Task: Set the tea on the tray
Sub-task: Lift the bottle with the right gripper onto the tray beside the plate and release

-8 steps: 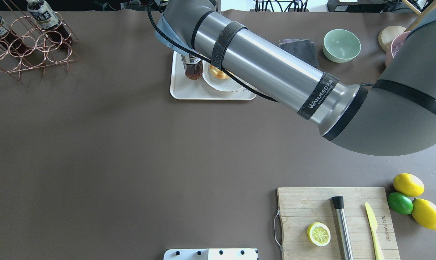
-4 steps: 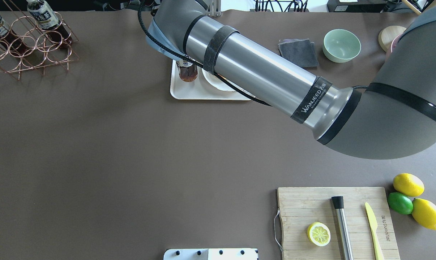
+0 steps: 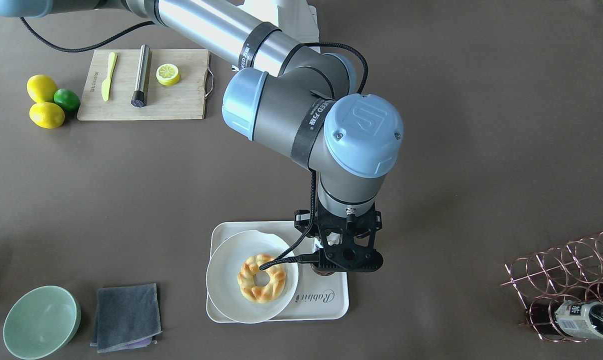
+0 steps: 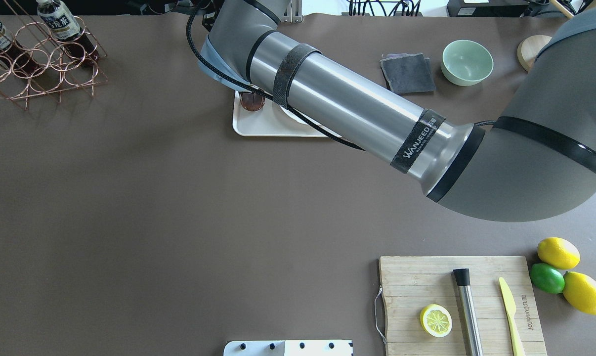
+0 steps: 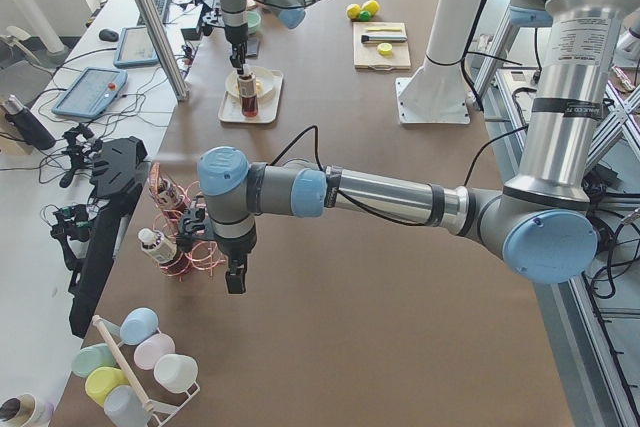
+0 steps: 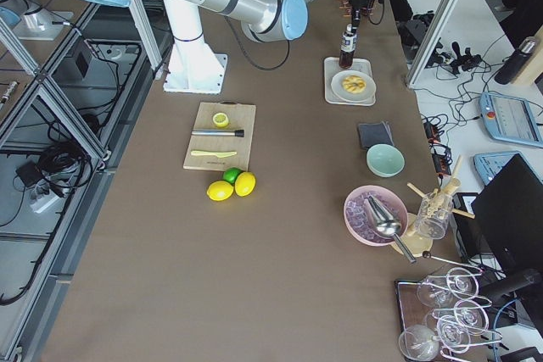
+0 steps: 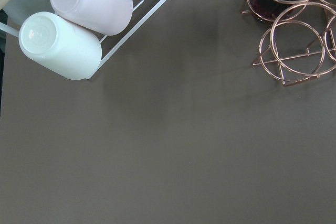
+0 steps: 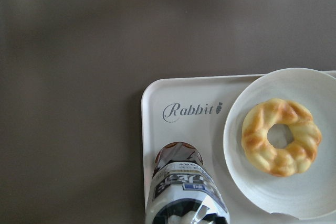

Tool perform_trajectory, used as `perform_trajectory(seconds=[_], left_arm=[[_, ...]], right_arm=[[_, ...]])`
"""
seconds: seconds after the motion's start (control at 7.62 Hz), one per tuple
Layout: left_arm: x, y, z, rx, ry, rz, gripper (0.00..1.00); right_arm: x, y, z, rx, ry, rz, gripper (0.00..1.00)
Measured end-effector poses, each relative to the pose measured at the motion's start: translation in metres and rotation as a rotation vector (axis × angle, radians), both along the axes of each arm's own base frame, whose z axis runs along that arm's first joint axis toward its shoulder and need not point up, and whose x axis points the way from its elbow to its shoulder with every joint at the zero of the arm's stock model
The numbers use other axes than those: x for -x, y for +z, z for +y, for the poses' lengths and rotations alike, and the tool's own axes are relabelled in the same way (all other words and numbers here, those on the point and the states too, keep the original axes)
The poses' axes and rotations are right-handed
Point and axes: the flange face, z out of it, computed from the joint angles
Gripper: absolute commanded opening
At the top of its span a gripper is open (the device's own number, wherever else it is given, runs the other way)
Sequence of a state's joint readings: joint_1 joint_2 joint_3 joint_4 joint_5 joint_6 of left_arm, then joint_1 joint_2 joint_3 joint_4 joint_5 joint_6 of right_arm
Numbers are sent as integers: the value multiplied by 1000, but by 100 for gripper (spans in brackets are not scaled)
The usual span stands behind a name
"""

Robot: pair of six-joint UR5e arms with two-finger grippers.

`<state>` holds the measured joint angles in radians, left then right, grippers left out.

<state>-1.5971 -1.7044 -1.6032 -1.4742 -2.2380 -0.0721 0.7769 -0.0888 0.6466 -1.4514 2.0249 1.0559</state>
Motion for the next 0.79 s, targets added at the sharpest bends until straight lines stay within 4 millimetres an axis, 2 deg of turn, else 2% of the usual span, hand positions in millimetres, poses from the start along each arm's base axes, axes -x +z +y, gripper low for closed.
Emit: perform_trajectory(seconds=[0.52,0.66,0.79], left_arm=[[-6,-1,-2,-1,10,-4,98],[-7,-1,-2,-2,12,-5,98],[-8,-2,-3,-3,14,-5,98]], right_arm=[[-3,-3,-3,-4,4,-4,0],[-3,-2,-3,-5,4,-2,36],[-3,0,-3,-5,2,1,39]])
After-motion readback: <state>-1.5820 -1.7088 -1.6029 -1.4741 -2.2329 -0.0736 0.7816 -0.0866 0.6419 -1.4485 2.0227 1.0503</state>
